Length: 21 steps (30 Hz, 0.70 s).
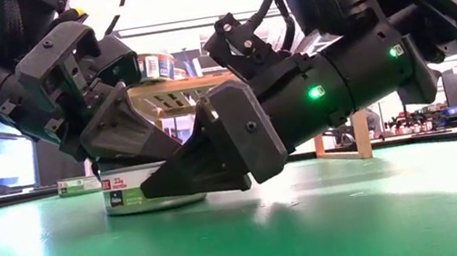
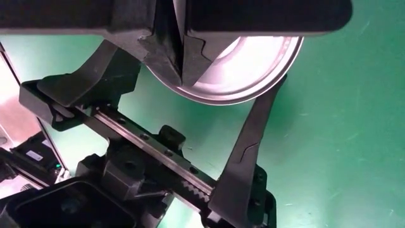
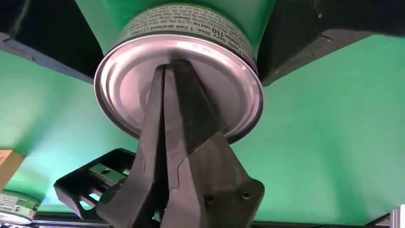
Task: Stack canned seafood by type on shelf
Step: Put the center green tuna can on the shelf aligned with the other green tuna can
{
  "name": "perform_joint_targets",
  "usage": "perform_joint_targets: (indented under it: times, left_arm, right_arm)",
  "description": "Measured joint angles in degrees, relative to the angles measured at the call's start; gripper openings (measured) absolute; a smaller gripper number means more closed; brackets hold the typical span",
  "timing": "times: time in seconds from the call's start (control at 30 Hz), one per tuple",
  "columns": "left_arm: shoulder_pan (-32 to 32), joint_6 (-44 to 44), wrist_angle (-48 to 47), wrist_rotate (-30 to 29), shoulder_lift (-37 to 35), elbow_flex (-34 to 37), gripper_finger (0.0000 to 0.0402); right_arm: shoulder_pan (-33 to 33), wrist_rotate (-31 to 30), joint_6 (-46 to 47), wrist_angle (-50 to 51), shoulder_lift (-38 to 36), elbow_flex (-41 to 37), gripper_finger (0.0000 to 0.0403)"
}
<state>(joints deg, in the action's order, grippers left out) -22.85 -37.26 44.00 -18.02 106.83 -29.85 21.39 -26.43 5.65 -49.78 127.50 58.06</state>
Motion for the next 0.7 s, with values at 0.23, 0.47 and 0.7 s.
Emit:
perform_joint_targets:
  times: [0.23, 0.47, 0.7]
  left_arm:
    - [0.1, 0.7, 0.1, 0.3, 0.0, 0.0, 0.0000]
    - [0.0, 2.9, -0.2, 0.7, -2.7, 0.2, 0.0000]
    - [-2.2, 3.8, -7.9, 1.0, -14.6, 0.2, 0.0000]
  right_arm:
    - [-0.9, 1.8, 2.5, -0.9, 0.6, -0.1, 0.0390]
    - [-1.3, 2.7, 6.7, -1.9, 1.5, 0.0, 0.0389]
    - [1.7, -2.3, 9.8, -0.2, 1.5, 0.1, 0.0380]
